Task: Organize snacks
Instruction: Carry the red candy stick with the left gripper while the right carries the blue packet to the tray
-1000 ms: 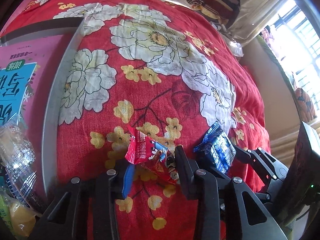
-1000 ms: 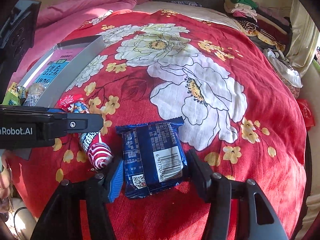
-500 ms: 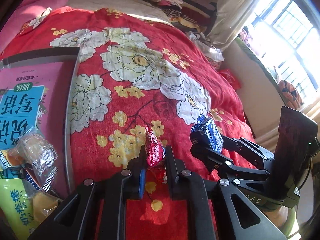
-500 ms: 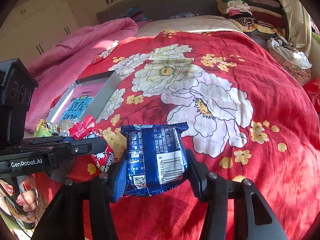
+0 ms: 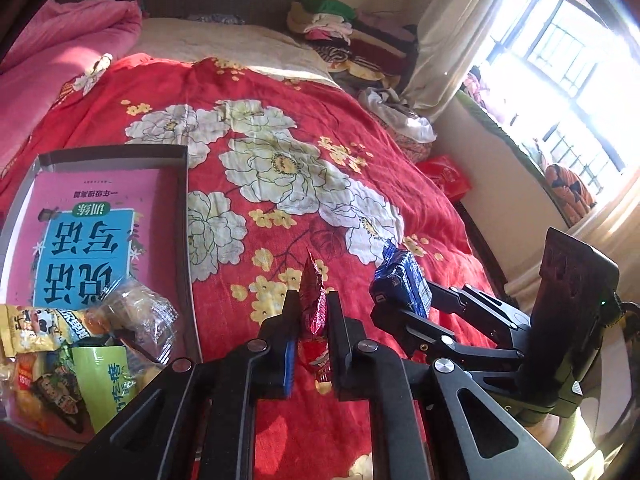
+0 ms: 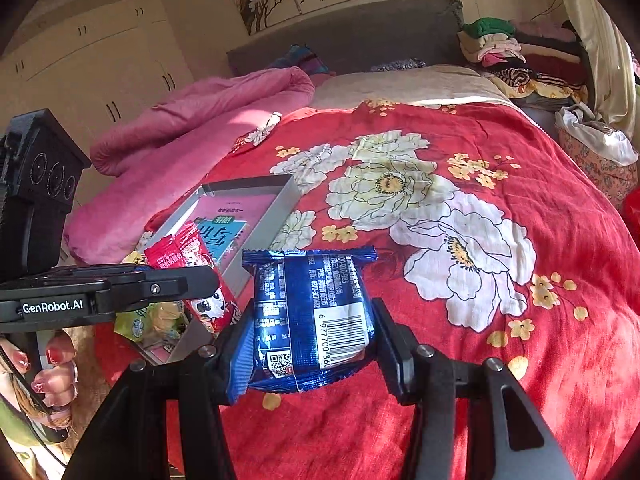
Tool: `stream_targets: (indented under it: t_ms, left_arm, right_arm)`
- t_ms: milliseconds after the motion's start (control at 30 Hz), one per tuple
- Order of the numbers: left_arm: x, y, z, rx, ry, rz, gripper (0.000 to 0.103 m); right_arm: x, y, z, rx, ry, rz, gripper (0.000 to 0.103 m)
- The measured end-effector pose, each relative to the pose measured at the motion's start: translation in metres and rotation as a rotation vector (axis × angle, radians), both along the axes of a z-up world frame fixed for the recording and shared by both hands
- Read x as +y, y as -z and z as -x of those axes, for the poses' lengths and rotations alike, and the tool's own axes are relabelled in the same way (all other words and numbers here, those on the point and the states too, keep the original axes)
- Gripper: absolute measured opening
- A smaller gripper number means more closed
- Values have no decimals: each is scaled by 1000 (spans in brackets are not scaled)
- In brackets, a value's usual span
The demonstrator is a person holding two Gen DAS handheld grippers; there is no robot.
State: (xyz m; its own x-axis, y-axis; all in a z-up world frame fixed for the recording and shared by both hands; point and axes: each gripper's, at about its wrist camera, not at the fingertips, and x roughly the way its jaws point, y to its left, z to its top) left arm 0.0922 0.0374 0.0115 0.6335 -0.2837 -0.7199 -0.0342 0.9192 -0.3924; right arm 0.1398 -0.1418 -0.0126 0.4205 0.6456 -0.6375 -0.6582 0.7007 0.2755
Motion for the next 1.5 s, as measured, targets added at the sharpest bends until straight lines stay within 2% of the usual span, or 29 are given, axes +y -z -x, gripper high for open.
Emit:
stream_targets:
  t_ms: [267, 500, 567, 633, 767, 833, 933, 1000, 1033, 1267, 1467, 1500]
  left_arm:
    - [29, -22, 22, -48, -46, 17, 13]
    - [80, -44, 55, -85, -123, 48, 13]
    - [97, -46, 66, -88, -154, 51, 13]
    - [113, -45, 76, -90, -188, 40, 13]
    - [143, -30, 93, -56, -242, 49, 13]
    - [154, -22, 102, -45, -257, 48, 13]
    - [166, -7, 113, -13, -264, 61, 13]
    - [173, 4, 116, 10, -265, 83, 13]
    - [175, 10, 117, 20, -267, 88, 13]
    - [177, 31, 113, 39, -258, 93, 13]
    - [176, 39, 110, 45, -254, 84, 13]
    - [176, 39, 109, 46, -253, 78, 13]
  right_arm:
    - [18, -11, 20, -13, -38, -43, 53]
    - [41, -21, 35, -20, -83, -74, 53]
    - [49, -25, 39, -25, -102, -89, 46]
    - [62, -25, 43, -28, -129, -86, 46]
    - [86, -5, 48, -39, -178, 57, 46]
    - [78, 8, 44, 24, -171, 84, 46]
    - [56, 24, 36, 103, -87, 150, 48]
    - [45, 32, 34, 175, -91, 139, 62]
    - [42, 34, 36, 184, -101, 139, 63]
    - [58, 45, 56, 119, -197, 314, 68]
    - [84, 66, 75, 7, -266, 518, 68]
    - [85, 69, 74, -1, -263, 525, 63]
